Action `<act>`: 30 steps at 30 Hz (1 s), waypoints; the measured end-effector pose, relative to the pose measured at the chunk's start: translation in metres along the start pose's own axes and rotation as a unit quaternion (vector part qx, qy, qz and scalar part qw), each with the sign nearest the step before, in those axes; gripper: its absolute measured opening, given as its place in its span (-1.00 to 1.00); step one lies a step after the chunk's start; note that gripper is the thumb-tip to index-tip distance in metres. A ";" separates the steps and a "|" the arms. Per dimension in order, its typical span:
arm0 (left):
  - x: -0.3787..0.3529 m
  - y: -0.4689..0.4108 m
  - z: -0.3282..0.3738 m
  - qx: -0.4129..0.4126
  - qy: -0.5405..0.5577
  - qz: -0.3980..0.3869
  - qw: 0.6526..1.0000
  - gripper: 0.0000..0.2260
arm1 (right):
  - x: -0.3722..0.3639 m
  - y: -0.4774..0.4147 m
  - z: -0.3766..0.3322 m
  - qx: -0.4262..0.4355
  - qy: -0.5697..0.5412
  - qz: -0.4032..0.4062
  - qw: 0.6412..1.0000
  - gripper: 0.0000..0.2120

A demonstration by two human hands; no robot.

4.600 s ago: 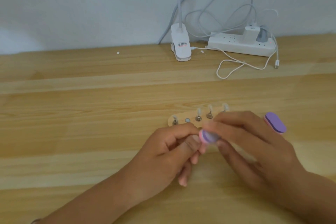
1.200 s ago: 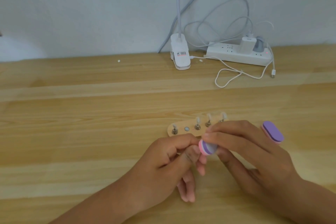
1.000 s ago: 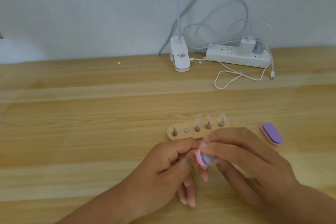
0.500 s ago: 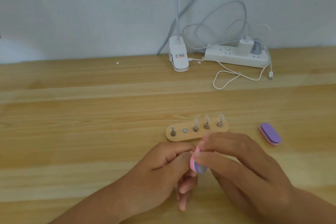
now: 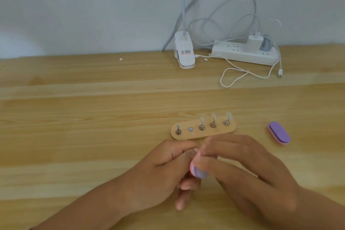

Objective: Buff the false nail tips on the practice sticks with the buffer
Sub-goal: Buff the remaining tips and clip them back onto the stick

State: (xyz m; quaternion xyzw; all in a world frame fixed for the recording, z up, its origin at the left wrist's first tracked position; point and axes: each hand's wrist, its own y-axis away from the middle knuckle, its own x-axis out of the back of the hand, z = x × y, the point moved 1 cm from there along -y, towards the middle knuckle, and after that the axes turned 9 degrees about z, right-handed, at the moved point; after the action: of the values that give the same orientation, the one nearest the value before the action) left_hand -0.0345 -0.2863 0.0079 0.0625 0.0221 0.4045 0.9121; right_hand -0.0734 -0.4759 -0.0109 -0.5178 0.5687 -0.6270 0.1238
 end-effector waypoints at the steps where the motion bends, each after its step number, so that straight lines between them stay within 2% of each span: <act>1: 0.000 0.000 -0.001 0.002 0.001 -0.003 1.000 -0.68 | -0.001 0.001 0.000 0.023 0.021 -0.014 0.999 -0.77; 2: 0.001 0.000 -0.001 0.005 0.004 -0.005 1.000 -0.69 | 0.001 0.001 0.005 0.020 0.045 -0.017 0.999 -0.75; 4: 0.001 0.001 0.000 0.014 0.024 -0.005 1.000 -0.70 | 0.006 -0.003 0.019 -0.043 0.088 0.015 0.995 -0.74; 6: 0.001 0.001 0.001 0.020 0.037 -0.002 0.999 -0.69 | 0.009 -0.009 0.022 -0.072 0.084 0.056 0.992 -0.74; 10: 0.006 -0.001 -0.002 0.017 0.034 -0.019 0.999 -0.67 | -0.001 0.001 0.004 -0.007 0.009 0.019 1.000 -0.72; 14: 0.008 -0.001 -0.001 0.028 0.091 -0.032 0.995 -0.71 | 0.001 -0.001 0.010 -0.021 0.007 0.023 0.999 -0.71; 17: 0.010 -0.001 -0.002 0.020 0.101 -0.038 0.994 -0.70 | -0.002 0.002 0.001 0.002 -0.019 0.018 1.000 -0.74; 19: 0.011 -0.002 -0.001 0.021 0.102 -0.047 0.993 -0.71 | -0.003 0.002 0.005 -0.009 -0.003 0.009 1.000 -0.71; 22: 0.011 -0.001 -0.002 0.030 0.099 -0.050 0.993 -0.70 | 0.001 -0.003 0.013 -0.039 0.024 0.043 0.998 -0.69; 25: 0.010 -0.002 -0.003 0.029 0.104 -0.051 0.993 -0.68 | -0.003 0.002 0.001 0.018 -0.001 0.023 1.000 -0.68; 27: 0.011 -0.001 -0.003 0.027 0.102 -0.051 0.993 -0.66 | -0.004 0.002 -0.001 0.052 0.021 -0.004 0.998 -0.68; 30: 0.010 -0.001 -0.001 0.024 0.101 -0.044 0.994 -0.69 | 0.002 -0.004 0.006 0.002 0.045 0.004 0.999 -0.68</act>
State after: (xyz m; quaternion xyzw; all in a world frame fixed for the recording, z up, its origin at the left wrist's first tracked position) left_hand -0.0271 -0.2795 0.0066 0.0418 0.1269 0.3675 0.9204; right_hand -0.0672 -0.4793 -0.0075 -0.4868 0.5744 -0.6503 0.1015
